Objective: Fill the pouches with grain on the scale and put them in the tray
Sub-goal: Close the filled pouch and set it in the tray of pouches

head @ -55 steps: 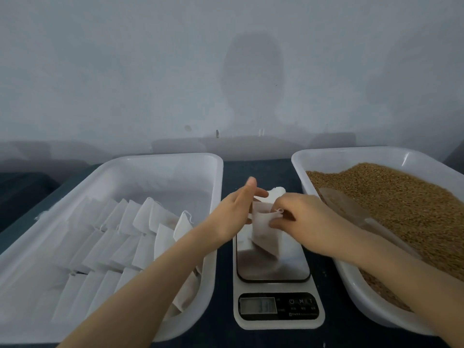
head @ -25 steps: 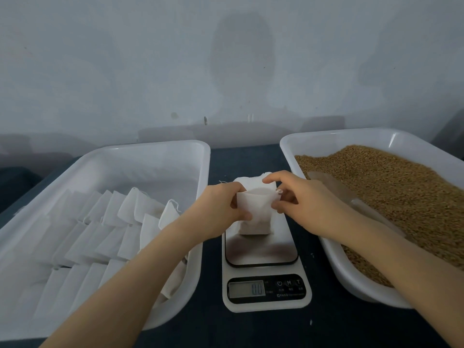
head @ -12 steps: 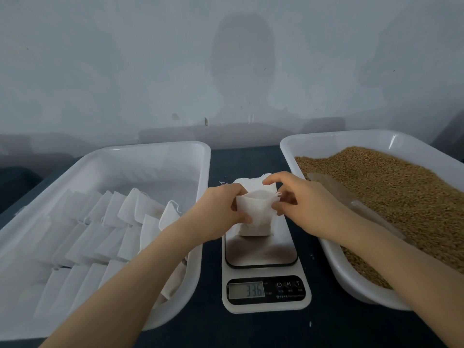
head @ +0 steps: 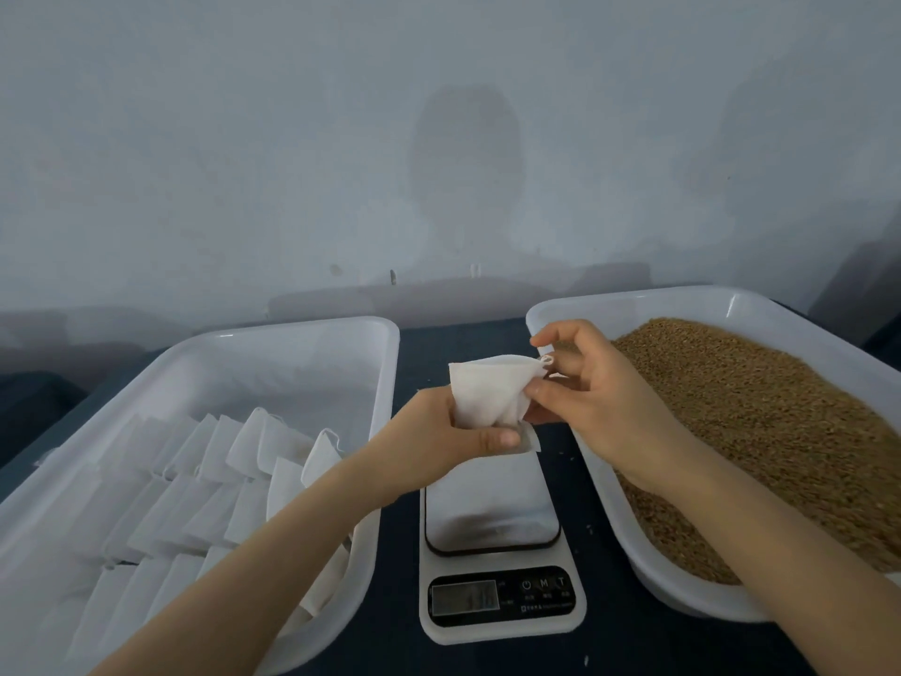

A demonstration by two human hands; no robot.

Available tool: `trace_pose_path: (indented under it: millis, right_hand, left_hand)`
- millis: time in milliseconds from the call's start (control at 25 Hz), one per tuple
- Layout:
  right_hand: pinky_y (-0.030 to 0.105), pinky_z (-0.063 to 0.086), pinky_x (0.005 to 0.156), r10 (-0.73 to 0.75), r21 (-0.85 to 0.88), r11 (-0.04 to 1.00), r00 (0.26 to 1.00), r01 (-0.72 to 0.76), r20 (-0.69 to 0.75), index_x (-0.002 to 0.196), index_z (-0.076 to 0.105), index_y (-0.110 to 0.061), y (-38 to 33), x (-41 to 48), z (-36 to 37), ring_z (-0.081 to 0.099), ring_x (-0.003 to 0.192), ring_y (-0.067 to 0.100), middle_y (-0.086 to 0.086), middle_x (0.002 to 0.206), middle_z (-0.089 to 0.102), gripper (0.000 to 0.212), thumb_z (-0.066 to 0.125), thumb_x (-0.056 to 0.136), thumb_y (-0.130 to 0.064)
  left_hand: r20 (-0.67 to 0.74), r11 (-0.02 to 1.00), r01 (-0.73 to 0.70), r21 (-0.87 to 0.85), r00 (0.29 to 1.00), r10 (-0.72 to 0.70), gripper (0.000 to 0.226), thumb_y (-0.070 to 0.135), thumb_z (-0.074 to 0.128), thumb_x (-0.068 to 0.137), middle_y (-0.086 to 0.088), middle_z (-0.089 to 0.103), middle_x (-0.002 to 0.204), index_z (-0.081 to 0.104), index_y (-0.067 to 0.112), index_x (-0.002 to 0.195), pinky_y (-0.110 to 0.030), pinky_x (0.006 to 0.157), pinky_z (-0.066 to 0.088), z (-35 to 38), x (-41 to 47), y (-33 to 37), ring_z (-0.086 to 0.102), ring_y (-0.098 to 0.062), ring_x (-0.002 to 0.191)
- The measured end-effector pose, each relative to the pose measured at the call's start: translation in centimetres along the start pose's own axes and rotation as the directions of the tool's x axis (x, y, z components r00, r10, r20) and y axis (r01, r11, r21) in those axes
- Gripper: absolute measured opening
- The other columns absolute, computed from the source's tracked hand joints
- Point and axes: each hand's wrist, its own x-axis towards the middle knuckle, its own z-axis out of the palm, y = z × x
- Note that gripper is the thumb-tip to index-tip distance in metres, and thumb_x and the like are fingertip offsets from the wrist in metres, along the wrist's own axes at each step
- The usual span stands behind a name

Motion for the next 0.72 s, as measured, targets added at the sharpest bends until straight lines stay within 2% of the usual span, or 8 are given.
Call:
trace_pose_path:
  millis: [80, 160, 240, 360, 440, 520, 600, 720]
  right_hand:
    - [0.032, 0.059, 0.074, 0.069, 0.101, 0.993, 0.991, -0.058, -0.112, 0.111, 0.053, -0.020, 0.0, -0.8, -0.3, 0.070, 0.086, 0.017, 0.005, 0.092, 0.070, 0.030, 0.061, 0.088, -0.002]
    - [0.029, 0.057, 0.079, 0.190, 0.159, 0.973, 0.969, -0.164, -0.159, 0.115, 0.059, -0.016, 0.4, -1.9, -0.9, 0.070, 0.087, 0.013, 0.002, 0.094, 0.072, 0.028, 0.061, 0.089, -0.006]
    - [0.028, 0.054, 0.088, 0.312, 0.232, 0.927, 0.950, -0.296, -0.034, 0.115, 0.063, -0.013, 0.8, -3.3, -1.2, 0.069, 0.093, 0.010, -0.001, 0.100, 0.073, 0.024, 0.057, 0.092, -0.011]
    - [0.029, 0.053, 0.091, 0.422, 0.480, 0.759, 0.893, -0.441, 0.153, 0.105, 0.067, 0.000, 1.2, -4.9, -0.9, 0.067, 0.101, 0.016, 0.006, 0.104, 0.072, 0.019, 0.055, 0.092, -0.006]
    - [0.032, 0.055, 0.088, 0.460, 0.623, 0.632, 0.870, -0.461, 0.176, 0.098, 0.065, 0.013, 1.4, -5.2, -0.8, 0.067, 0.102, 0.026, 0.020, 0.105, 0.069, 0.016, 0.054, 0.091, 0.003]
    - [0.036, 0.055, 0.089, 0.489, 0.710, 0.534, 0.853, -0.458, 0.182, 0.102, 0.058, 0.019, 1.3, -5.2, -0.9, 0.066, 0.103, 0.033, 0.031, 0.109, 0.063, 0.018, 0.049, 0.092, 0.006]
    - [0.039, 0.052, 0.093, 0.502, 0.759, 0.472, 0.844, -0.450, 0.189, 0.108, 0.055, 0.018, 1.2, -5.2, -0.9, 0.065, 0.103, 0.035, 0.033, 0.110, 0.062, 0.020, 0.045, 0.095, 0.005]
    - [0.042, 0.051, 0.094, 0.499, 0.800, 0.399, 0.838, -0.448, 0.220, 0.114, 0.052, 0.013, 0.9, -5.3, -0.9, 0.066, 0.101, 0.035, 0.031, 0.107, 0.064, 0.022, 0.042, 0.096, 0.005]
  left_hand:
    - [-0.004, 0.996, 0.042, -0.079, 0.999, -0.043, 0.024, 0.024, 0.076, 0.079, 0.004, 0.073, 0.098, 0.067, 0.025, 0.101, -0.027, 0.075, 0.057, 0.5, 0.2, 0.5, 0.068, -0.012, 0.094]
    - [-0.007, 0.998, 0.056, -0.015, 0.998, -0.056, 0.018, 0.028, 0.075, 0.080, 0.009, 0.072, 0.089, 0.068, 0.026, 0.096, -0.018, 0.064, 0.053, 0.8, 0.6, 1.3, 0.067, -0.005, 0.083]
    - [0.001, 0.996, 0.052, 0.078, 0.999, -0.052, 0.011, 0.032, 0.075, 0.080, 0.013, 0.067, 0.071, 0.069, 0.024, 0.084, -0.014, 0.054, 0.045, 1.2, 1.2, 2.5, 0.059, 0.001, 0.061]
    - [0.053, 0.973, 0.064, 0.221, 0.996, -0.078, 0.022, 0.033, 0.077, 0.078, 0.012, 0.055, 0.053, 0.066, 0.019, 0.065, -0.012, 0.044, 0.036, 1.8, 2.6, 4.5, 0.045, 0.000, 0.044]
    - [0.099, 0.904, 0.068, 0.422, 0.988, -0.121, 0.032, 0.037, 0.078, 0.075, 0.010, 0.048, 0.051, 0.063, 0.012, 0.063, -0.012, 0.043, 0.032, 2.0, 3.7, 5.8, 0.041, -0.003, 0.043]
    - [0.159, 0.831, 0.069, 0.552, 0.969, -0.186, 0.037, 0.040, 0.078, 0.073, 0.005, 0.041, 0.052, 0.058, 0.010, 0.063, -0.017, 0.044, 0.028, 2.3, 4.7, 6.9, 0.034, -0.010, 0.045]
    - [0.211, 0.786, 0.086, 0.613, 0.940, -0.267, 0.037, 0.039, 0.077, 0.074, 0.005, 0.039, 0.051, 0.057, 0.011, 0.061, -0.018, 0.043, 0.026, 2.3, 5.6, 7.9, 0.029, -0.011, 0.044]
    - [0.228, 0.712, 0.130, 0.691, 0.894, -0.385, 0.034, 0.041, 0.078, 0.072, 0.005, 0.047, 0.056, 0.059, 0.013, 0.065, -0.020, 0.045, 0.027, 2.3, 6.6, 8.9, 0.030, -0.014, 0.047]
